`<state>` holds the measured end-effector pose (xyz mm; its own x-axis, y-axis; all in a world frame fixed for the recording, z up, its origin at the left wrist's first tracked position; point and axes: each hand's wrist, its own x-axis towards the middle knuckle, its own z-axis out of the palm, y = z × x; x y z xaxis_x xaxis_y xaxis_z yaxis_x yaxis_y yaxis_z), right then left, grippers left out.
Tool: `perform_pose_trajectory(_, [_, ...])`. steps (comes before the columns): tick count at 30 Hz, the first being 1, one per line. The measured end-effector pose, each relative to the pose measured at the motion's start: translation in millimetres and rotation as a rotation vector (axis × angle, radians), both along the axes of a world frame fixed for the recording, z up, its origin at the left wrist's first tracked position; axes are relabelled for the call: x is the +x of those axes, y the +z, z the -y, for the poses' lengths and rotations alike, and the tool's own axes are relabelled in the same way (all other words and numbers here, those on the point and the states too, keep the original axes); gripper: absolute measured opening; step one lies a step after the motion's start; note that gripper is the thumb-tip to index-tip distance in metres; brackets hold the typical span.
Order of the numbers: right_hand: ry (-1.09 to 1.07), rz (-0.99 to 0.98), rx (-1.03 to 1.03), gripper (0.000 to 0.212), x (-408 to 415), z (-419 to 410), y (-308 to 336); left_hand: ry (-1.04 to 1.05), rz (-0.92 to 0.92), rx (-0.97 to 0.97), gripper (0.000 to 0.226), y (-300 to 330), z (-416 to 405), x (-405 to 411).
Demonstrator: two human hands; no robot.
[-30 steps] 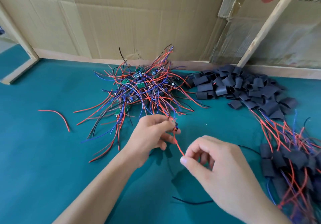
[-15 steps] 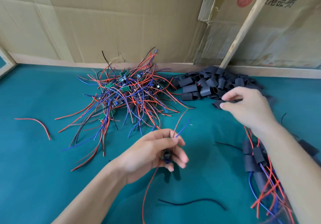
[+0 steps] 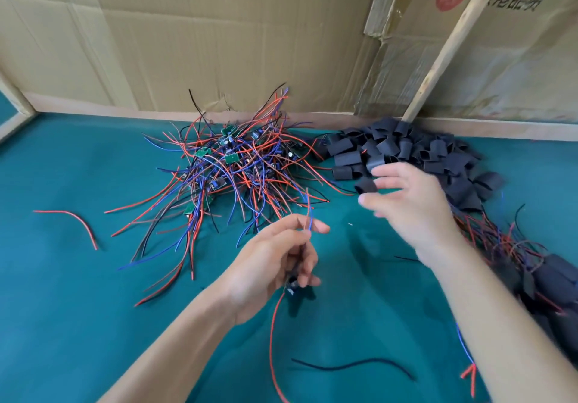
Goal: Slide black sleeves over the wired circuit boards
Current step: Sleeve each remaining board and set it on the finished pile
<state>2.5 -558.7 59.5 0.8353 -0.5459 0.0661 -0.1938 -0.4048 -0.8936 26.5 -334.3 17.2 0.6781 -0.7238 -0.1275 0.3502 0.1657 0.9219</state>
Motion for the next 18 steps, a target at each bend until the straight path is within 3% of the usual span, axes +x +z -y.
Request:
perform_pose_trajectory(4, [0.145,0.068,0.083,0.044,-32.6,-55.8,-19.5,0.207,0.18,0.138,0.029,-6.4,4.2,-2.2])
perform_pose_trajectory(9, [0.199,0.187,0.072,0.05,-46.9,-87.3,-39.7,0.248,0.385,0.272,0.032,-9.7,4.3,-4.5])
perform_pose_trajectory(14, [0.275,0.214,0.565,0.033,-55.2,-83.2,-36.0,0.229,0.443,0.278,0.034,-6.1,1.4,-2.2])
perform_pose_trajectory(18, [0.235,0.218,0.83,0.038,-53.8,-83.6,-37.8,0.239,0.461,0.267,0.033,-3.5,3.0,-5.4])
